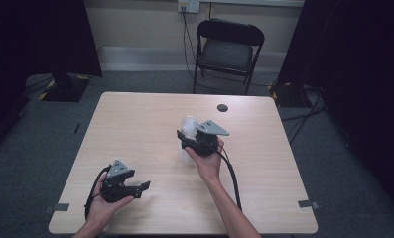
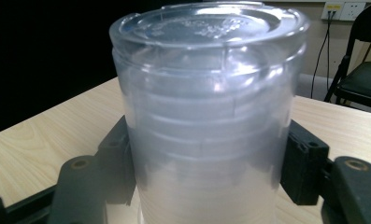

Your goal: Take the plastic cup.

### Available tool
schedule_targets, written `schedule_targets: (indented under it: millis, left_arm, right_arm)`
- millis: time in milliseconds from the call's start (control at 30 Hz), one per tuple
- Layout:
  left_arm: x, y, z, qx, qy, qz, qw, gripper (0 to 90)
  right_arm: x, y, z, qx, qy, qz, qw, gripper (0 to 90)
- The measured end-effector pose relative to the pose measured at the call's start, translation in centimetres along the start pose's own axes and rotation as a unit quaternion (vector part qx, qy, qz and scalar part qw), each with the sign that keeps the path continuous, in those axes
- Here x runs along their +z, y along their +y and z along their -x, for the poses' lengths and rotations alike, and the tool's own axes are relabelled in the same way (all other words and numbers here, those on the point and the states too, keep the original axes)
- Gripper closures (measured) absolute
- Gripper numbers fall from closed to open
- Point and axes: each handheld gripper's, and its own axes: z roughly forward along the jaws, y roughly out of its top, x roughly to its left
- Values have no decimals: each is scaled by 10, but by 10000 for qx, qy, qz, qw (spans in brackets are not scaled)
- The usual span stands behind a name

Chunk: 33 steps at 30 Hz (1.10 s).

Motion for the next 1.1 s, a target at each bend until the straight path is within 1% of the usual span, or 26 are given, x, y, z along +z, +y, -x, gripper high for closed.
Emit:
schedule_targets:
  millis: [167, 233, 333, 533, 700, 867, 1100]
  left_arm:
    - [0, 0, 0, 2, -2, -1, 10000, 230]
    - [0, 0, 0, -2, 2, -5, 10000, 230]
    - [0, 0, 0, 4, 2, -15, 10000, 230]
    - [1, 0, 0, -2, 13, -14, 10000, 230]
    - [1, 0, -1, -9, 21, -3, 10000, 230]
    - [1, 0, -1, -4, 16, -12, 10000, 230]
    - [0, 0, -1, -7, 19, -15, 10000, 230]
  right_arm:
    - [-2, 5, 0, 58, 50, 57, 10000, 351]
    - [-3, 6, 0, 5, 41, 71, 10000, 357]
    - [-4, 9, 0, -10, 52, 101, 9999, 363]
    - [-7, 15, 0, 63, 79, 183, 9998, 374]
    - [-8, 20, -1, 63, 81, 275, 9996, 381]
    - [-9, 25, 0, 110, 97, 267, 9995, 385]
    - [-10, 30, -1, 117, 87, 346, 9993, 387]
